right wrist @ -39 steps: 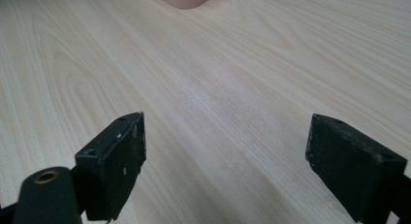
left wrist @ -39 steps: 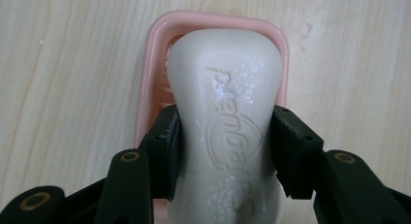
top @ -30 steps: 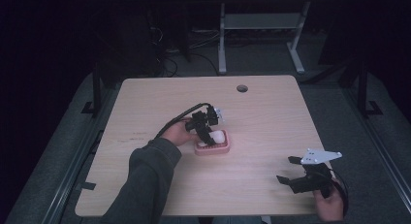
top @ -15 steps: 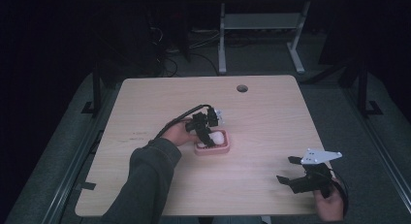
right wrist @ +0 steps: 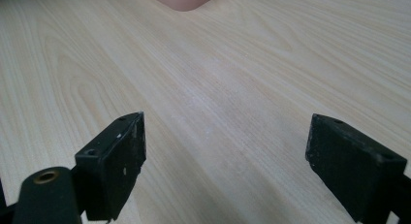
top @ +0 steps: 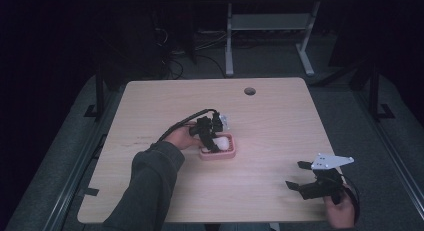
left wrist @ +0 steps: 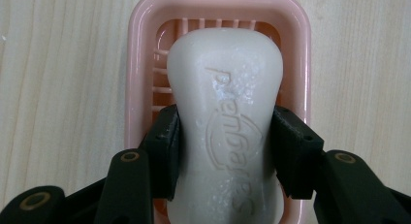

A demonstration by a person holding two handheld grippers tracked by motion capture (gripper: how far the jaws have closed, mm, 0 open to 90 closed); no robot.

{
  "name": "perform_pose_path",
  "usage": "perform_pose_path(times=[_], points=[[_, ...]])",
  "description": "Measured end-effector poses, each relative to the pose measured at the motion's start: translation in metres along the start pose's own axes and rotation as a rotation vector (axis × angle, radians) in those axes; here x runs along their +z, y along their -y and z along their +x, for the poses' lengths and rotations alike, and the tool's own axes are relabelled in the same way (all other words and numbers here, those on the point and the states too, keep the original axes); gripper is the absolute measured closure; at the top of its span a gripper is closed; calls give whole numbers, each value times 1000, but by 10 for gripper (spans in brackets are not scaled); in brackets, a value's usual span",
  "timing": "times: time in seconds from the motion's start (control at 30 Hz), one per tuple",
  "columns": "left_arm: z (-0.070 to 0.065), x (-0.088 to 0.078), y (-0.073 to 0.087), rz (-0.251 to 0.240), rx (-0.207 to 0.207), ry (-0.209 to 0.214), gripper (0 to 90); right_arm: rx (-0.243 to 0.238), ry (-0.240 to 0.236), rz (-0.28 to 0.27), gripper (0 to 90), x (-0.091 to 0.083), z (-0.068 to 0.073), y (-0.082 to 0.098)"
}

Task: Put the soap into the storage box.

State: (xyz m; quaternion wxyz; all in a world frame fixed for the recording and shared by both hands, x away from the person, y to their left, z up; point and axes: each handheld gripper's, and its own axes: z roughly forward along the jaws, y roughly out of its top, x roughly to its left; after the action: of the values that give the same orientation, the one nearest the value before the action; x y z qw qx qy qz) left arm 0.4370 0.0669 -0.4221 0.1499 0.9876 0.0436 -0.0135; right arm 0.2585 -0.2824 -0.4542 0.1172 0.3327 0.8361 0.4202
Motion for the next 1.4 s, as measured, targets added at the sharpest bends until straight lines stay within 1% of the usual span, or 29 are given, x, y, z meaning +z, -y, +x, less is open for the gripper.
perform_pose_path(times=[0.1, 0.3, 0.37, 0.4, 0.43, 0.47, 0.57, 0.63, 0.77, 0.83, 0.87, 1.0, 1.13, 1.27, 1.3, 1.4], points=[[1, 0, 2, 0, 3, 3, 496, 1, 1, -1, 142, 0, 0, 0], [1, 0, 1, 1, -19, 7, 492, 1, -1, -3, 141, 0, 0, 0], [1, -3, 1, -9, -37, -2, 472, 1, -1, -2, 142, 0, 0, 0], [2, -5, 1, -22, -37, 3, 454, 1, -2, -3, 142, 0, 0, 0], [2, -5, 1, -22, -37, 3, 436, 1, -2, -3, 142, 0, 0, 0], [1, -9, 1, -37, -41, -3, 436, 1, -2, -3, 142, 0, 0, 0], [0, -12, 1, -36, -40, -10, 417, 2, -2, 0, 142, 0, 1, -1], [-1, -16, 2, -40, -50, -12, 407, 3, -1, 2, 142, 0, 1, -1], [-4, -20, 2, -35, -42, -14, 395, -1, 0, 0, 142, 0, 1, -1], [-5, -23, 3, -41, -40, -18, 388, 1, 0, -3, 142, 0, 1, -1], [-7, -25, 4, -47, -47, -22, 383, 0, 1, -3, 142, 0, 1, -1], [-9, -28, 6, -48, -43, -25, 382, 0, 2, 1, 141, 1, 1, -1], [-14, -32, 10, -57, -53, -24, 370, 1, 3, 4, 141, 1, 1, -1], [-17, -35, 12, -61, -49, -33, 365, 0, 5, 5, 142, 1, 1, -1], [-18, -36, 13, -68, -55, -33, 364, 1, 5, 5, 142, 1, 1, -1], [-20, -38, 15, -62, -52, -35, 355, 8, 6, 8, 142, 1, 1, -1]])
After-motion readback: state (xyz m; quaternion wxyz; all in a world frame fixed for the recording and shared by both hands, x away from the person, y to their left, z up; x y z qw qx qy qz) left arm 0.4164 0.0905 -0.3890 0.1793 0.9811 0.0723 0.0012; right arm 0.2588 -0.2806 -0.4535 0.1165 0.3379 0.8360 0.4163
